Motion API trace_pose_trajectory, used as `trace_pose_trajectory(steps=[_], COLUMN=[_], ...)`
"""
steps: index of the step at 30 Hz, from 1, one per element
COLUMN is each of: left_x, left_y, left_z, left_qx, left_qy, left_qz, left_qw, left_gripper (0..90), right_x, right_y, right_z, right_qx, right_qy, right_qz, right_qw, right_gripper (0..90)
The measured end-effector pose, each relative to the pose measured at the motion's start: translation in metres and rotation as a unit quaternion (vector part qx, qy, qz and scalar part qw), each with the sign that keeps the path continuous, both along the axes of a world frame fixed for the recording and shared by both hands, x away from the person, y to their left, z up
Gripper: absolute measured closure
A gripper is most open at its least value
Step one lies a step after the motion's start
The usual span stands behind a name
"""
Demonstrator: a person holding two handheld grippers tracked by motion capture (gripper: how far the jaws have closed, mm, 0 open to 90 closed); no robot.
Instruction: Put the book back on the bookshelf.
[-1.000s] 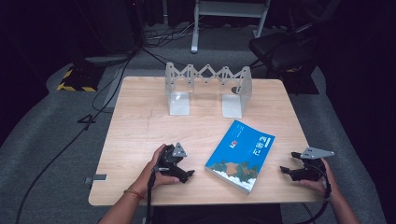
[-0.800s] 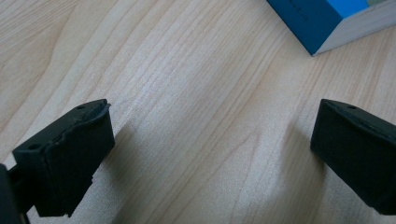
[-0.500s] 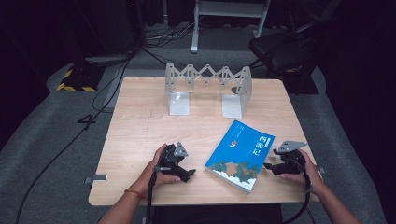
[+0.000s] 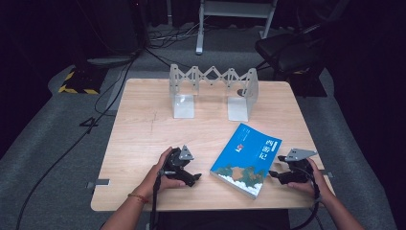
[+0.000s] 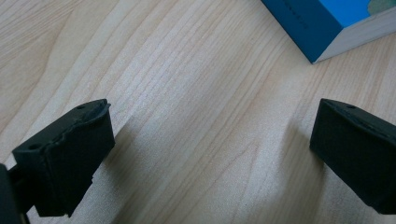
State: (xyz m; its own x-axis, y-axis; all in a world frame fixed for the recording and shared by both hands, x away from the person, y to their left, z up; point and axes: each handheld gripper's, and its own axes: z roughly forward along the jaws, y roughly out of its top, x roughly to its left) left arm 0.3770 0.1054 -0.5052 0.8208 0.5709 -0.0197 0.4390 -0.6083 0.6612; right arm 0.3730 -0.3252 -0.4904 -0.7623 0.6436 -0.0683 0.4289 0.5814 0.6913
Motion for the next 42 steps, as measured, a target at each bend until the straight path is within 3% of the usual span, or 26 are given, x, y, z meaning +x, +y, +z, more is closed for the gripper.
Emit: trace_pose_trajectory(steps=[6,18,27,31,35,37,39,42], left_x=[0.0,0.0,0.0,0.0,-0.002,-0.004,-0.004,-0.006], left_y=[-0.001,-0.001,0.0,0.0,0.0,-0.002,-0.004,-0.009], left_z=[0.0,0.0,0.0,0.0,0.0,0.001,0.003,0.005], left_qx=[-0.001,-0.001,0.001,0.002,0.002,0.007,0.013,0.024], left_qy=[0.001,0.001,0.001,0.0,0.0,0.005,0.008,0.015], left_qz=[-0.002,-0.002,-0.003,-0.002,-0.004,0.002,-0.003,-0.013], left_qw=[1.0,1.0,1.0,1.0,1.0,1.0,0.9999,0.9995], left_gripper=[0.1,0.1,0.2,0.3,0.4,0.4,0.4,1.4], right_x=[-0.002,-0.006,-0.009,-0.012,-0.015,-0.017,-0.018,-0.02], right_y=[0.003,0.003,0.006,0.011,0.01,0.011,0.014,0.016], right_z=[0.003,0.012,0.007,0.007,0.011,0.013,0.014,0.018], right_qx=[-0.005,0.026,0.025,0.02,0.043,0.047,0.041,0.051], right_qy=[-0.024,-0.042,-0.018,-0.02,-0.022,-0.021,-0.017,-0.016], right_qz=[-0.002,-0.004,0.014,0.022,0.022,0.024,0.022,0.018], right_qw=[0.9997,0.9988,0.9994,0.9993,0.9986,0.9984,0.9988,0.9984], right_gripper=[24.9,30.5,32.7,32.1,32.2,32.0,31.5,31.6])
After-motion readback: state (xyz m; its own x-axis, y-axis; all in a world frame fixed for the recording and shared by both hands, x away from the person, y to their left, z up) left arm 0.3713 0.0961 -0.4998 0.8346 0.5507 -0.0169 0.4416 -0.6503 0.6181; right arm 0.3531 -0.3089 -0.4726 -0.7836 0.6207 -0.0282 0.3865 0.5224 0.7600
